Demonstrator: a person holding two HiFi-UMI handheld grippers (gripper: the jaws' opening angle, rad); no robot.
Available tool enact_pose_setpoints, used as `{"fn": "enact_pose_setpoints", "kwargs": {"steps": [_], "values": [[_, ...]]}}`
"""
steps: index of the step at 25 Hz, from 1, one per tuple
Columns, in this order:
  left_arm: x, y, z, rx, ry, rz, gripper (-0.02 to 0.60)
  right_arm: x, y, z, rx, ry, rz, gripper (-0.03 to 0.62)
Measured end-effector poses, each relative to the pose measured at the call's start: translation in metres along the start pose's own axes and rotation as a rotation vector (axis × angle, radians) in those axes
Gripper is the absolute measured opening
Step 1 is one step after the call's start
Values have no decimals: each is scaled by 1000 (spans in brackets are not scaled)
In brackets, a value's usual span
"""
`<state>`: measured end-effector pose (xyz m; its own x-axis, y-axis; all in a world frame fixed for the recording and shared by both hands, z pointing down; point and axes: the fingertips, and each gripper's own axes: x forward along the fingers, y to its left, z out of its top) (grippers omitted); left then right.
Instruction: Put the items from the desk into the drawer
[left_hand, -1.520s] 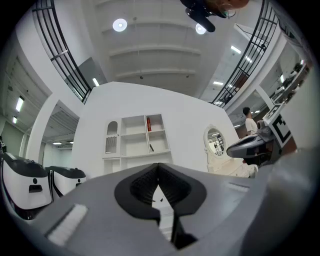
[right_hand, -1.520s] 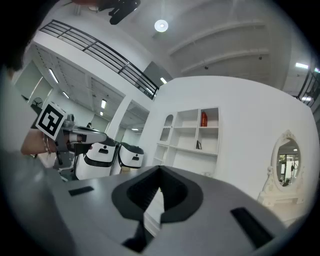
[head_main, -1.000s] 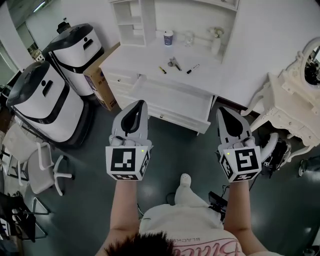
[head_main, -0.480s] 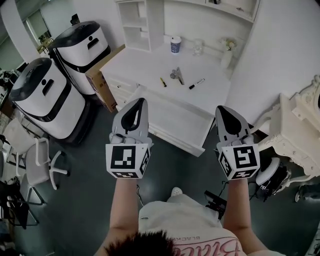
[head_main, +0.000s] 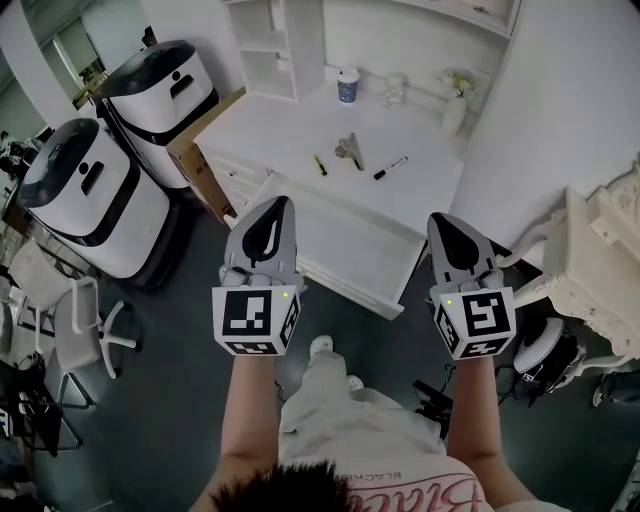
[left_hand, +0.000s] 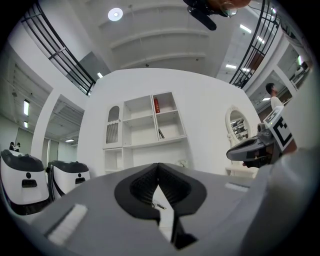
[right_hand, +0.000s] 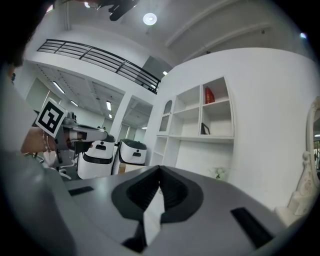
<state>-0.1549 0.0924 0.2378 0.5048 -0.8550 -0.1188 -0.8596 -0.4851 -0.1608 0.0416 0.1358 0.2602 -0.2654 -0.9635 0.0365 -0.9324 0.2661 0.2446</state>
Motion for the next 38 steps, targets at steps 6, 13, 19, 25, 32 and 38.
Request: {"fn": "enact_pose_setpoints", "kwargs": {"steps": [6,13,19,25,32,38], "values": [[24,4,-19,-8,26,-9,9,19,-10,-17,11,27,-10,8],[71,19,-41,-29,45,-2,9,61,-29,-36,9,62,-8,8],[125,46,-63,-56,66,36,9,119,-53,-47,10,85,-4,8],[178,68,-91,-83,122,33,9,172,-73,-57,15,118,0,8],[224,79,-125,-119,189,-8,119,218,-85,-75,30,163,8,8],[249,88,-157,-140,268,-3,147,246,-89,-88,34,198,27,8]]}}
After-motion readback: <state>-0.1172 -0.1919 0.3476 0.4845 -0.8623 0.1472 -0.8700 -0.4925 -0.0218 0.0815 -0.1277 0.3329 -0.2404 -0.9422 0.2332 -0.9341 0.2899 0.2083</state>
